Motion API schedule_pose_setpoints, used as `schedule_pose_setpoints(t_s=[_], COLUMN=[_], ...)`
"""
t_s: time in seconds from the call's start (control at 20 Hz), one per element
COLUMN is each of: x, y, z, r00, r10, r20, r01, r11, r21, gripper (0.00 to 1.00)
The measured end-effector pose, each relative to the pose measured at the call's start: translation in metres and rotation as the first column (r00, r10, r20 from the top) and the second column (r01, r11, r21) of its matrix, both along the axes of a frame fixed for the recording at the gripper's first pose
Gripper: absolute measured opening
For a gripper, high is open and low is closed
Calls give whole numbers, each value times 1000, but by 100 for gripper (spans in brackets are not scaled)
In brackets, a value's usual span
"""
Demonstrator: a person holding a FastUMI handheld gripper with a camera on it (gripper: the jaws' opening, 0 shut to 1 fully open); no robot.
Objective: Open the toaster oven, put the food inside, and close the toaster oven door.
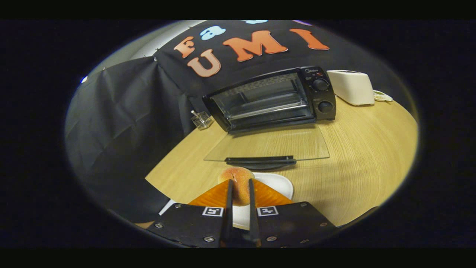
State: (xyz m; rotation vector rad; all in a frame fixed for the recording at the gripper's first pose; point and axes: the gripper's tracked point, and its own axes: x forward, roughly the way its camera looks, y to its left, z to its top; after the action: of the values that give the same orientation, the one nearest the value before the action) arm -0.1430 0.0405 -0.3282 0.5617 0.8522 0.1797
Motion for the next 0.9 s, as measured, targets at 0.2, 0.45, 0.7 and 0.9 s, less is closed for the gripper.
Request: schedule_pose_setpoints(t_s=[0.2,0.45,0.7,0.9], x=[40,89,135,167], y=[4,4,4,1], z=[17,18,23,21], r00=[993,971,944,922], r10=[-96,-230,-325,-388], r20=[65,62,52,1], r01=[88,212,294,352], r11=[990,952,904,837], r21=[113,220,311,419], gripper=[18,18,18,18])
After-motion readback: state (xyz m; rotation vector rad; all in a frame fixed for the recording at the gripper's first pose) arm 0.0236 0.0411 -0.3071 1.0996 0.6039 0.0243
